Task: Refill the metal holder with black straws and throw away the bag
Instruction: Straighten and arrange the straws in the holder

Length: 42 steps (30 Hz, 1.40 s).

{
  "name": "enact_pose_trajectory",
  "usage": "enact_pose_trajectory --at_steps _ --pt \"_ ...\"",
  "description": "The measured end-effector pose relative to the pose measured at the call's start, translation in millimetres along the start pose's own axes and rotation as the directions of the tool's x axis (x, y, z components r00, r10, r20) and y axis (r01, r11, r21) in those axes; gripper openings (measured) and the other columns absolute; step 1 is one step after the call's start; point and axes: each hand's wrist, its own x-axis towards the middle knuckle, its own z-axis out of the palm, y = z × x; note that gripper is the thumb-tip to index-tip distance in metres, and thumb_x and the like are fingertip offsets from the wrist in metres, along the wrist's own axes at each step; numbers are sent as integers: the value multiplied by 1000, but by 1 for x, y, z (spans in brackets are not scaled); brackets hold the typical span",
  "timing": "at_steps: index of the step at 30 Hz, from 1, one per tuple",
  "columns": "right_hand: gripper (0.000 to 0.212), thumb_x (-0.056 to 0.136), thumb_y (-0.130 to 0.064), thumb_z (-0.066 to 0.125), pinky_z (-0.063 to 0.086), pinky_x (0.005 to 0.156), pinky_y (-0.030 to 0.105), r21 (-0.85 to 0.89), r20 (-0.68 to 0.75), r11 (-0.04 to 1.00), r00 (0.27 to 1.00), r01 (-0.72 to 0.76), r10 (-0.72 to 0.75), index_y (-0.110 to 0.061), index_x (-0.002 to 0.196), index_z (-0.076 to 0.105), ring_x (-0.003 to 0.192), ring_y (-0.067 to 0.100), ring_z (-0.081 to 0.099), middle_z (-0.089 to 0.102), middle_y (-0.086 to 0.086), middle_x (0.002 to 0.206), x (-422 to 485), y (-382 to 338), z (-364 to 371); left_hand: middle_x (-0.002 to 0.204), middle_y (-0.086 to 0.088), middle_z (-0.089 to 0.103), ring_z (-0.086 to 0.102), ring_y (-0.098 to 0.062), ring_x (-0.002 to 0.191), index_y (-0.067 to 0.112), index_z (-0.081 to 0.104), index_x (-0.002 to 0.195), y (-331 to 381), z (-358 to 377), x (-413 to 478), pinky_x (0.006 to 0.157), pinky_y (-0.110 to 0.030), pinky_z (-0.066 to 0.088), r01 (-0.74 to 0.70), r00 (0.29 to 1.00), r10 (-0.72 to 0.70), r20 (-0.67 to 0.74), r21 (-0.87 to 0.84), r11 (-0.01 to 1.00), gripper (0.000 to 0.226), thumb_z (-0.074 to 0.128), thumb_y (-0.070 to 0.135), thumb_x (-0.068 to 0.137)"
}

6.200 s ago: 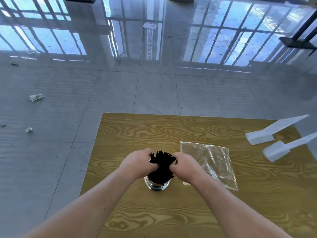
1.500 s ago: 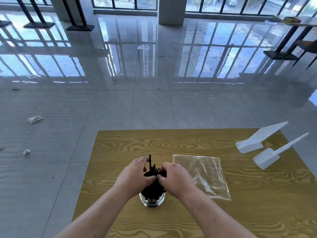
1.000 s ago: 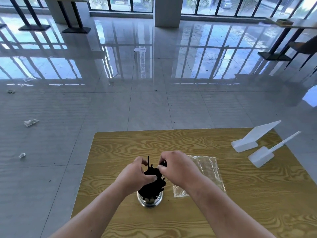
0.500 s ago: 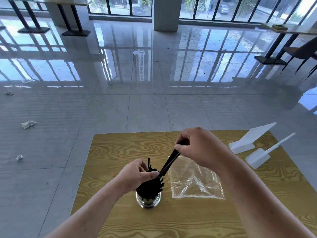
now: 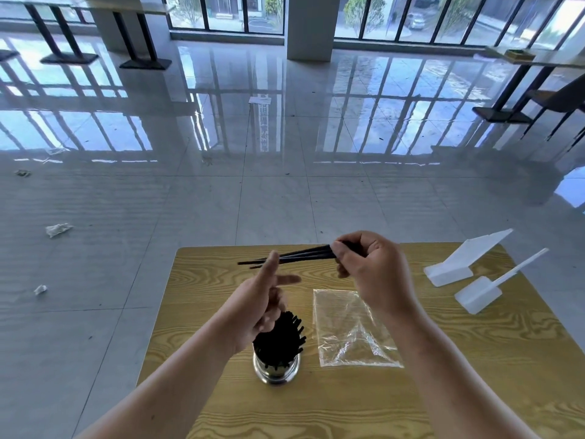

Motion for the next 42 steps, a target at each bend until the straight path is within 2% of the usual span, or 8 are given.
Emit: enact_pose_trajectory --at_steps 5,8,11,17,23,31,36,42 --pt "6 97 -6 74 63 67 31 406 134 872 962 -273 239 -7 97 79 68 21 71 78 9 79 -26 33 39 62 -2 50 31 -11 43 10 73 102 9 -9 5 36 -23 26 -115 987 73 -145 -303 946 41 66 50 98" --pt "6 97 -3 73 64 73 35 493 246 744 892 -451 379 -4 99 78 73 25 72 76 13 84 -37 58 54 61 -4 53 36 -14 42 7 74 106 7 -16 6 37 -25 30 -206 956 170 -240 -134 969 31 55 32 107" --pt "10 97 -12 77 64 76 34 351 308 779 849 -520 429 -7 105 76 75 20 72 76 10 85 -42 81 56 58 -4 58 43 -16 40 11 71 95 -1 -23 5 36 -27 35 -258 923 314 -222 247 934 32 51 32 108" --pt "2 98 -19 73 59 68 36 -14 218 889 866 -458 450 -18 99 74 68 17 63 68 3 77 -42 114 45 61 3 67 57 -8 51 23 66 86 -33 -27 1 53 -29 48 -172 969 247 -6 701 692 34 50 47 105" --pt "4 96 -34 71 51 58 17 -251 272 924 894 -290 355 -35 100 70 64 1 62 70 -9 84 -43 118 54 77 22 74 65 7 59 48 67 98 -57 -24 5 53 -16 47 19 1000 6 -26 844 536 20 65 63 86" --pt "22 96 -43 66 52 65 16 -340 323 933 918 -116 232 -40 119 66 87 3 65 65 -14 103 -32 103 71 80 43 64 64 13 68 51 63 92 -50 -30 6 46 -12 39 20 984 146 -105 873 488 27 63 72 76" --pt "40 102 -45 57 52 97 27 -356 355 934 927 11 124 -40 142 60 107 -1 56 59 -20 125 -27 96 82 77 21 73 67 1 70 40 70 85 -56 -30 15 56 -26 54 56 981 146 -127 907 417 15 60 49 92" --pt "24 101 -30 59 48 88 19 -448 451 876 891 180 47 -27 114 78 106 4 62 75 -12 112 -27 96 92 88 13 72 68 -8 82 31 72 97 -68 -31 23 73 -31 59 62 990 101 -98 947 314 20 64 48 91"
